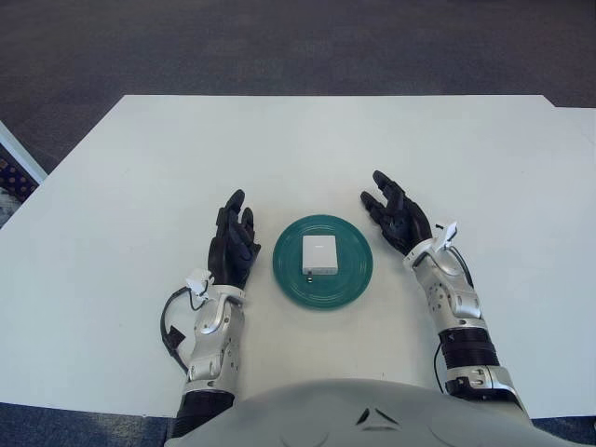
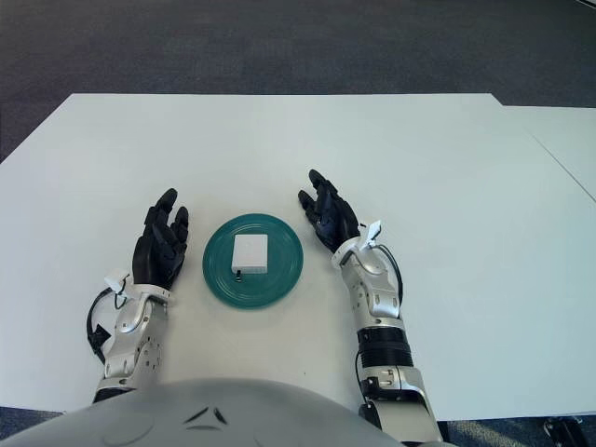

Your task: Put the charger into the plate.

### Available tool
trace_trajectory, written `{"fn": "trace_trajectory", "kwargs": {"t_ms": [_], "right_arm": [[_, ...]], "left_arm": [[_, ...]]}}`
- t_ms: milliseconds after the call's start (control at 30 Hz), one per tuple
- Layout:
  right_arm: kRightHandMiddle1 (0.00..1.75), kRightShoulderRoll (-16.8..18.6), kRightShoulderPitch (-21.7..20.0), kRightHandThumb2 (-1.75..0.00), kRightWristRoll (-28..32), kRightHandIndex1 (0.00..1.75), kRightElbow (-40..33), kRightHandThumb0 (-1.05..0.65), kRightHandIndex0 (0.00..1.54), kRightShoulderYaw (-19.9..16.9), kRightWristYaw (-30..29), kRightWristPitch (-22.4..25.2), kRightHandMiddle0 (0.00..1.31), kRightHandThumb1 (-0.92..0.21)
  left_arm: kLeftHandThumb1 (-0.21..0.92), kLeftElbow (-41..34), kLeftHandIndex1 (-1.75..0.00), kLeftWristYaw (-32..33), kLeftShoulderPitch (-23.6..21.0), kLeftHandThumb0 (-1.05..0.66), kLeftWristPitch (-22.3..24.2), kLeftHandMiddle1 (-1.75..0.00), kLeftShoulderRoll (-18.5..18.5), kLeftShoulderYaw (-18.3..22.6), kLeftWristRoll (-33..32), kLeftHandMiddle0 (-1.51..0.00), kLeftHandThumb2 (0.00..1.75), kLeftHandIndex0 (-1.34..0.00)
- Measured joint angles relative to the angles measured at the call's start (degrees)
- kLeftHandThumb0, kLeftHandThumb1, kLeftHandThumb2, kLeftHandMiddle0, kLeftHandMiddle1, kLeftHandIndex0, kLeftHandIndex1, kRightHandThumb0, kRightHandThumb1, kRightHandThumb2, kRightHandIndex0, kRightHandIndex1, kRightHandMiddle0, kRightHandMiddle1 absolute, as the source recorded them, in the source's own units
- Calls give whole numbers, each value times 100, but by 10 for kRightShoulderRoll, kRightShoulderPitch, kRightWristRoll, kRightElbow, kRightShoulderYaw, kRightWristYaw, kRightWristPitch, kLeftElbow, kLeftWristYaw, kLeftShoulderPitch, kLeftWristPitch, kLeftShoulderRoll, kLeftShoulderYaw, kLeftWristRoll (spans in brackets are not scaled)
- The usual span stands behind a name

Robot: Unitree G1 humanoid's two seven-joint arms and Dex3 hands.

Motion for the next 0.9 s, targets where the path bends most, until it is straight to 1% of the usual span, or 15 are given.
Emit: {"fn": "trace_trajectory", "kwargs": {"t_ms": [200, 467, 767, 900], "right_arm": [[12, 15, 5, -98, -38, 2, 40, -105, 10, 16, -13, -83, 11, -92], [12, 21, -7, -102, -66, 1, 95, -105, 9, 20, -22, -155, 6, -92], [14, 22, -32, -102, -87, 0, 144, -105, 10, 18, -41, -197, 5, -92], [25, 22, -37, -101, -100, 0, 160, -105, 9, 19, -51, -211, 1, -92]], "left_arm": [[92, 6, -28, 0, -2, -105, 0, 0, 0, 4, 8, 0, 87, 0], [92, 19, -33, -6, -4, -104, -13, 0, 0, 10, 8, 0, 87, 0], [92, 18, -37, -15, -1, -103, -18, 0, 0, 13, 3, 0, 87, 0], [92, 19, -45, -17, -1, -103, -20, 0, -1, 15, -1, -1, 85, 0]]}}
